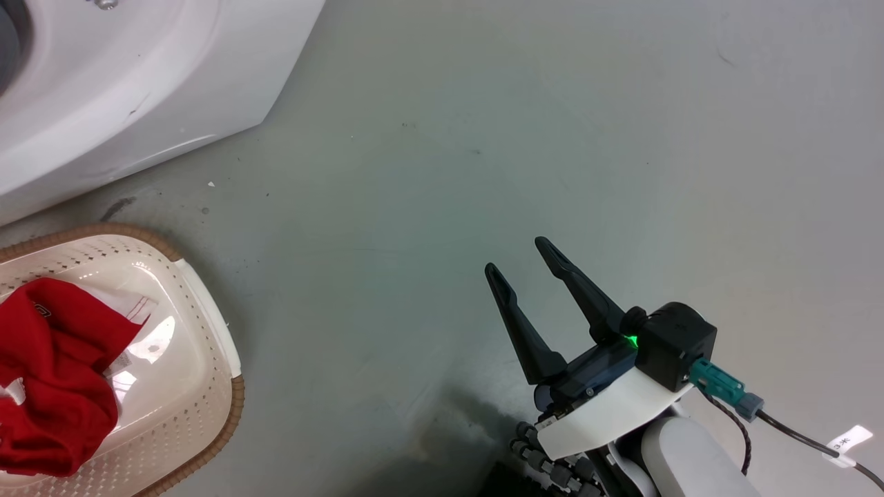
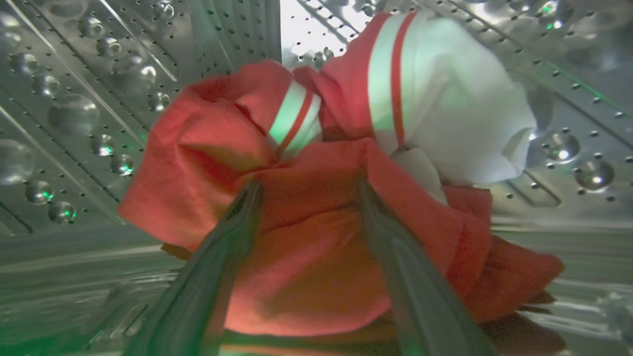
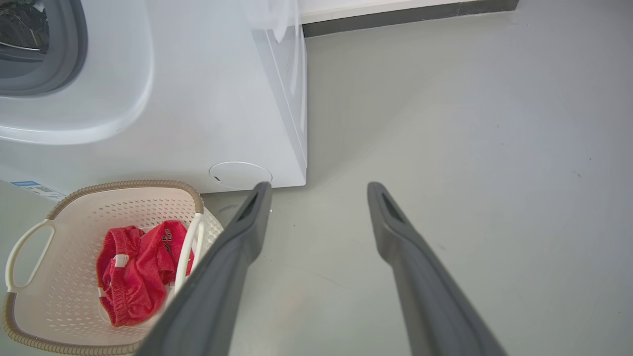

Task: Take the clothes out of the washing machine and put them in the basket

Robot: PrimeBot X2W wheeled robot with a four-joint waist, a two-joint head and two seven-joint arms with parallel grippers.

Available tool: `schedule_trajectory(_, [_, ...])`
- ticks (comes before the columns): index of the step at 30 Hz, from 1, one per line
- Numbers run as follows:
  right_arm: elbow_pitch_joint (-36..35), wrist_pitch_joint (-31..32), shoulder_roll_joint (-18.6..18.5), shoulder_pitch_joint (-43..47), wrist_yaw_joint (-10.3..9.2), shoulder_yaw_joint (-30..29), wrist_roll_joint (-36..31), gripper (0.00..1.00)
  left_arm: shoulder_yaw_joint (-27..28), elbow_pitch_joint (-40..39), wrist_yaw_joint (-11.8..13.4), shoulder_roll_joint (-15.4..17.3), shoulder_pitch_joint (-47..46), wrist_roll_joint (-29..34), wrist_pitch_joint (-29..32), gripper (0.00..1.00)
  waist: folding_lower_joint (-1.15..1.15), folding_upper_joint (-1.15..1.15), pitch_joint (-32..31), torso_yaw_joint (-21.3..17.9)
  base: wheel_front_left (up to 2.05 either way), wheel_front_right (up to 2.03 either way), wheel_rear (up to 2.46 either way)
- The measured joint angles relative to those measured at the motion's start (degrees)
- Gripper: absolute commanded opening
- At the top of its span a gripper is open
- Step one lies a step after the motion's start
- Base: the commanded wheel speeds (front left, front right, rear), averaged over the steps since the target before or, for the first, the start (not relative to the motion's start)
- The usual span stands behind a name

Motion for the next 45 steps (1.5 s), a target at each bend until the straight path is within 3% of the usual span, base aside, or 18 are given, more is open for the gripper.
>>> schedule_trajectory(2, [0.01,-0.02,0.0,0.01,0.0,0.01,0.35,1.0,-0.13,0.02,0.02,0.03,0.01,-0.08,0.46,1.0,0.0,0.0,0.14,0.0,0.0,0.0,0.0])
schedule_trajectory(3, [0.05,-0.03,0.0,0.01,0.0,0.03,0.37,1.0,-0.18,0.31,-0.23,0.02,0.02,-0.41,1.38,0.66,0.0,0.0,0.14,-0.01,0.0,0.0,0.0])
schedule_trajectory(4, [0.08,-0.09,0.0,0.02,0.0,0.08,0.58,1.0,-0.12,0.36,-0.29,0.02,0.05,-0.59,1.54,0.42,0.0,0.0,0.11,-0.01,0.0,0.0,0.0])
schedule_trajectory(5, [0.1,-0.1,0.0,0.02,0.0,0.13,0.8,1.0,-0.23,0.31,-0.29,0.12,0.06,-0.56,1.53,0.0,0.0,0.0,0.09,-0.03,0.0,0.0,0.0])
schedule_trajectory(13, [0.44,-0.36,0.0,-0.05,0.0,0.33,1.27,1.0,-0.93,-0.59,0.34,1.37,0.29,0.0,-2.93,0.0,0.0,0.0,0.17,-0.19,0.0,0.0,0.0])
schedule_trajectory(25, [1.91,-0.45,0.01,-1.26,0.0,0.65,1.26,1.0,-1.43,1.45,-0.12,3.92,2.48,0.99,-25.9,0.0,0.0,0.0,-2.94,-0.79,0.0,0.0,0.0])
schedule_trajectory(30, [2.37,0.0,0.01,-1.37,0.0,0.15,0.76,1.0,-1.99,3.89,0.21,2.86,5.54,1.55,-38.74,0.0,-0.01,0.0,-5.54,-0.13,0.0,0.0,0.0])
schedule_trajectory(36, [2.35,1.12,0.03,-0.97,0.0,-0.77,-0.36,1.0,-1.54,8.26,0.71,1.19,10.28,0.57,-50.03,0.0,-0.01,0.0,-9.5,0.78,0.0,0.0,0.0])
schedule_trajectory(45, [1.64,3.67,0.04,1.69,0.0,-2.63,-2.45,1.0,0.15,10.71,0.16,-2.54,20.25,-2.08,-56.31,0.0,-0.01,0.0,-16.27,2.95,0.0,0.0,0.0])
